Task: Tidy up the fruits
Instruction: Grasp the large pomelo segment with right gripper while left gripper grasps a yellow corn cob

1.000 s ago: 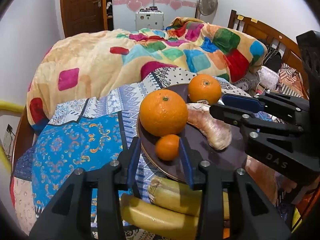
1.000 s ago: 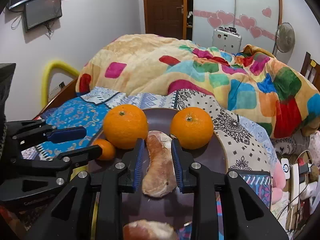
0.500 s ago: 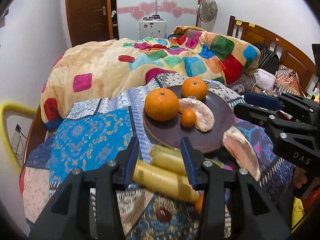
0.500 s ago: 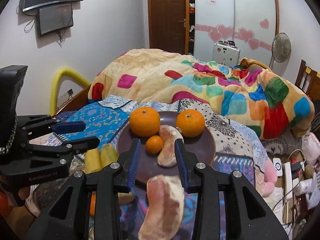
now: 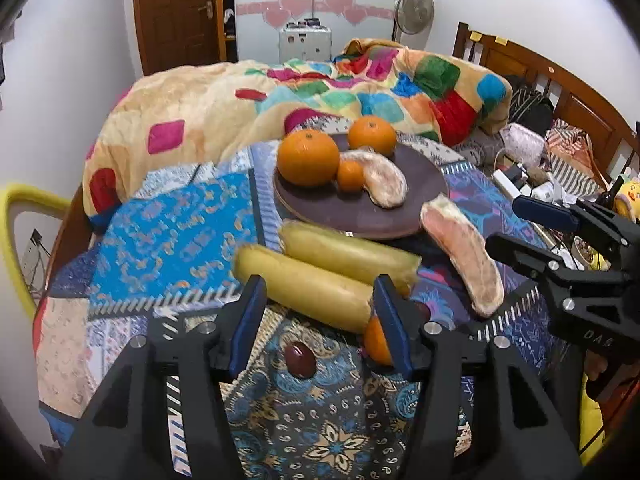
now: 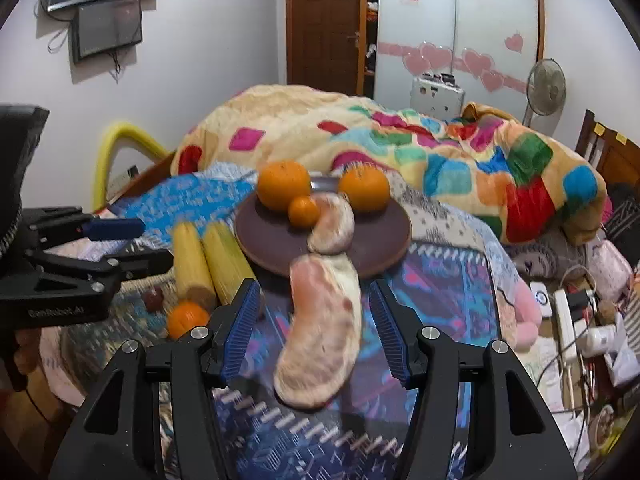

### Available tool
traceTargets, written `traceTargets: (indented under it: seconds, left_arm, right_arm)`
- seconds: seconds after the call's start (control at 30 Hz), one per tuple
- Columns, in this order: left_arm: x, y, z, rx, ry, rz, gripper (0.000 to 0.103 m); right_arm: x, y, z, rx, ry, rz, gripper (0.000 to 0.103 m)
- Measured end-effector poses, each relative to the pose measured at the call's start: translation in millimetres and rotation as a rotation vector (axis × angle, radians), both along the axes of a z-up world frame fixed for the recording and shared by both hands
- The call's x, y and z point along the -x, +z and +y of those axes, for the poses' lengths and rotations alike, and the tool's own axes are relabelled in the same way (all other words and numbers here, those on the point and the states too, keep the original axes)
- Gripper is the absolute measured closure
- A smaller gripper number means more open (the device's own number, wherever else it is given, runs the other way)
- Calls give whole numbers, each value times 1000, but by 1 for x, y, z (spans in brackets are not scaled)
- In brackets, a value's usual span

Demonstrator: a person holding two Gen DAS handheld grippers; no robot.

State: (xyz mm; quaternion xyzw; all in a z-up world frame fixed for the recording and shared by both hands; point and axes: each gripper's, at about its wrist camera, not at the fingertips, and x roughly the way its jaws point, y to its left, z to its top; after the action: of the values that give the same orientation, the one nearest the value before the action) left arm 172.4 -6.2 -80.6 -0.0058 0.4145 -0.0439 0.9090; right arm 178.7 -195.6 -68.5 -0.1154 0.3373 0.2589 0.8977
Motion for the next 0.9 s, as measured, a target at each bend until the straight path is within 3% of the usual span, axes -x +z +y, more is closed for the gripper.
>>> traceTargets:
  seconds: [0.17,0.3,0.47,0.57,0.67,0.9]
  left_arm:
    - [-8,-18,-9,-2,-11,38,47]
    - [-13,-23,-7,7,-6,38,46]
    - [-13,-26,2,61,-13,50,46]
    - [-13,-27,1,29,-16,46,47]
    - [-14,-30,7,-3,-7,65,57]
    - [-9,-39,41,17,33,105,60]
  right_arm:
    - [-1,-20,-6,36,-11,24,49]
    - [0,-28,-9,47,-21,24,37]
    - [-3,-34,-9,35,-16,46,37]
    - [-3,-38,-8,32,-13,55,37]
    - [-2,-40,-7,30,-11,60,37]
    - [-4,-41,-4,34,-9,53,37]
